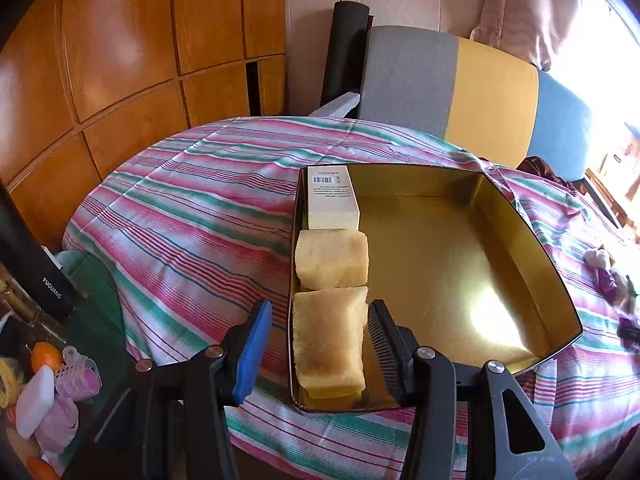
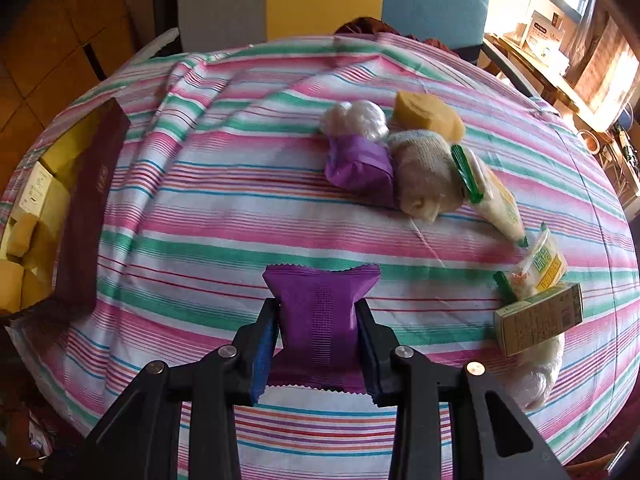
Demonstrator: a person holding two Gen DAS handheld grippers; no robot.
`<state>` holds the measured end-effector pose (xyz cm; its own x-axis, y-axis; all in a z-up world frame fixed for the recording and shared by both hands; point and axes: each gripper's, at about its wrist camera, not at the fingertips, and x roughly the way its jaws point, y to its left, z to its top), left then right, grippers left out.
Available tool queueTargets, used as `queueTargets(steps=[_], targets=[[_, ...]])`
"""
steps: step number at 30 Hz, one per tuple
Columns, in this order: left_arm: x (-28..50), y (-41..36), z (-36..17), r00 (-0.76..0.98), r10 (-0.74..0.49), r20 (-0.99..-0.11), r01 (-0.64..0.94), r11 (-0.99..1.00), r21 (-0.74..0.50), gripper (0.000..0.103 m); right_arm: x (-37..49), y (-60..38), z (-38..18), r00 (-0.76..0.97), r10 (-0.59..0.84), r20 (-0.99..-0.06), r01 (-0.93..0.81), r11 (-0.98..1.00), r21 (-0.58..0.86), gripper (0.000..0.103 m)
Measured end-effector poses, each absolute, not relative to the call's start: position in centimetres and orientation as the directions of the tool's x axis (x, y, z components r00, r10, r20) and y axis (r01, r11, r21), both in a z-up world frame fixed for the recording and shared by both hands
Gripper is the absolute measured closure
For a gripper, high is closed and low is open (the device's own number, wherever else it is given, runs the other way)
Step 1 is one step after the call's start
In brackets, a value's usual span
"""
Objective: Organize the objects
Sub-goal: 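Carry the purple snack into the gold tin and release it beside the sponges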
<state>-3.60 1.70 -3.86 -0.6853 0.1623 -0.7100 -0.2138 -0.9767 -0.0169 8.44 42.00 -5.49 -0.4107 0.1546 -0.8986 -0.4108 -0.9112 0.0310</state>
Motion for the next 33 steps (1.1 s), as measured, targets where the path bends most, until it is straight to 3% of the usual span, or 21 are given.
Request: queueTargets(steps=[7, 14, 24, 33], targets=[[-3.8, 0.4, -3.4, -0.692, 0.173, -0.701, -0.188, -0.981, -0.056, 0.052, 3.4, 32.9, -0.4, -0.563, 0.003, -0.826, -0.177, -0.977, 0.118, 0.066], [-4.2, -2.3, -2.4, -0.718, 0.152, -0.680, -0.127, -0.988, -0.087, 0.052, -1.9, 22.2, -1.2, -0.532, -0.161, -0.831, 0.054, -0.986, 0.156, 0.066], [-4.7, -5.4, -3.4, -0.710, 0.116, -0.695, -0.054, -0.992, -0.111, 0.052, -5.7, 15.0, -6.5, -0.401, -0.239, -0.884, 0.137, -0.970, 0.201, 0.064], [-4.7, -5.6, -3.5, -0.709, 0.128, -0.693, -0.059, -0.991, -0.122, 0.049, -5.2, 13.5, -7.8, -0.354, -0.373, -0.858, 0.188, -0.927, 0.326, 0.059]])
